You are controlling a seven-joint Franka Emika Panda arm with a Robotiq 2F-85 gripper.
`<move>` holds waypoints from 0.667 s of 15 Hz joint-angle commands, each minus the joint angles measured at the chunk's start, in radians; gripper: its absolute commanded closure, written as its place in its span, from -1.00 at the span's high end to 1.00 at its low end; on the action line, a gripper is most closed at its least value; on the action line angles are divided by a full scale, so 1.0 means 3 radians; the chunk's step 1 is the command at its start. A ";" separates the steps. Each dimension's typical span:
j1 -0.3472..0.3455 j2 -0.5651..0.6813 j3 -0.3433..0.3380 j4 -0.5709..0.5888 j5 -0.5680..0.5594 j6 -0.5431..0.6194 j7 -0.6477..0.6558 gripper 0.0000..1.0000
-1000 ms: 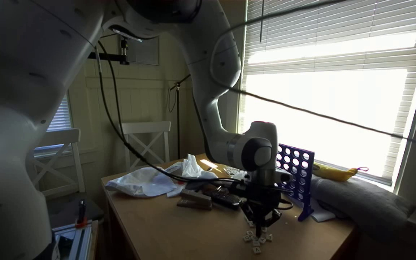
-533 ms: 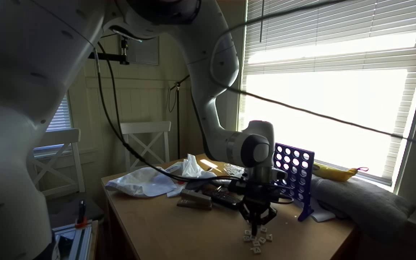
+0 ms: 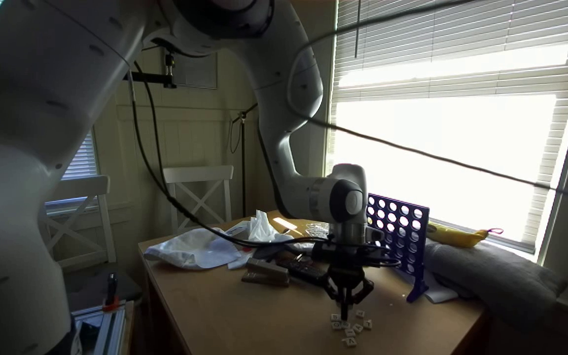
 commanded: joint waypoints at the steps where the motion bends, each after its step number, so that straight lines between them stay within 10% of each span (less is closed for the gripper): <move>1: 0.0073 0.0160 -0.0017 0.0148 -0.0192 -0.0134 -0.0066 -1.00; 10: 0.0173 0.0232 -0.0027 0.0265 -0.0507 -0.0287 -0.0110 -1.00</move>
